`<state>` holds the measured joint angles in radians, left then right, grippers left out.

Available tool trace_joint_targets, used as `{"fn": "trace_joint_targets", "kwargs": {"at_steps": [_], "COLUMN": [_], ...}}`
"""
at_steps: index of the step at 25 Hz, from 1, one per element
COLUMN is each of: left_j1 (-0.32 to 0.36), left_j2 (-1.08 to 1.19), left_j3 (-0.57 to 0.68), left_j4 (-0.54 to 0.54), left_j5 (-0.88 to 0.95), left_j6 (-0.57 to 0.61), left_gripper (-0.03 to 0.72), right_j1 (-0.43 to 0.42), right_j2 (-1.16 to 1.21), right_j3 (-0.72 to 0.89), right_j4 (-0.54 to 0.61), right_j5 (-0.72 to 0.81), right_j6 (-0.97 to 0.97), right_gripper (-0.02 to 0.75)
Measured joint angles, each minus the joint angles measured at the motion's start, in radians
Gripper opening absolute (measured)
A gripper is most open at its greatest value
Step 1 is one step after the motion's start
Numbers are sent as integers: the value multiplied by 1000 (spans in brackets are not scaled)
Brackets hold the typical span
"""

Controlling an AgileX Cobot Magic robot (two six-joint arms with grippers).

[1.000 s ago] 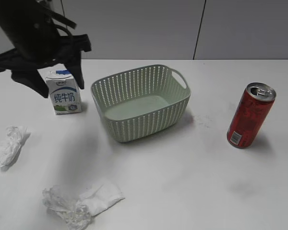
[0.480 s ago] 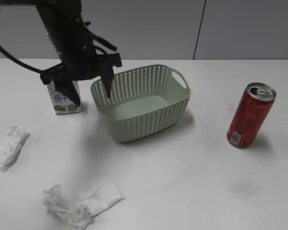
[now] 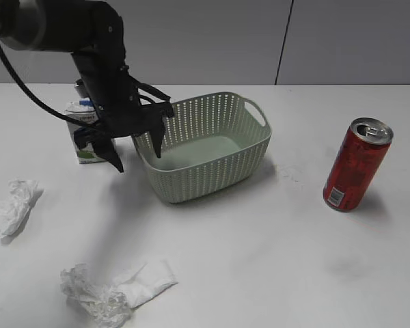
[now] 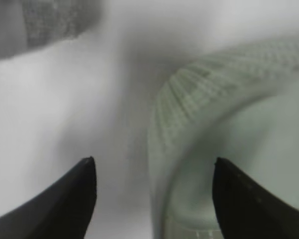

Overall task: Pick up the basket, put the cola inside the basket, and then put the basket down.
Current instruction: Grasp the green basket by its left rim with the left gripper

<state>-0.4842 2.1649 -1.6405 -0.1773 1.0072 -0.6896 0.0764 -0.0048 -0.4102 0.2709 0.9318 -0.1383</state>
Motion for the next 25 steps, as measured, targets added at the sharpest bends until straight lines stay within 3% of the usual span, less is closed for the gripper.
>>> {"fn": "trace_joint_targets", "kwargs": {"at_steps": [8, 25], "left_j1": [23, 20], "left_j2": [6, 24], "left_j3": [0, -3], "left_j4": [-3, -1], "left_j5": [-40, -35], "left_j6": [0, 0], "left_gripper": [438, 421], "right_j1": [0, 0], "right_j2": [0, 0], "right_j3": [0, 0], "right_j4": [0, 0], "right_j5": [0, 0], "right_j6": [0, 0], "right_gripper": [586, 587]}}
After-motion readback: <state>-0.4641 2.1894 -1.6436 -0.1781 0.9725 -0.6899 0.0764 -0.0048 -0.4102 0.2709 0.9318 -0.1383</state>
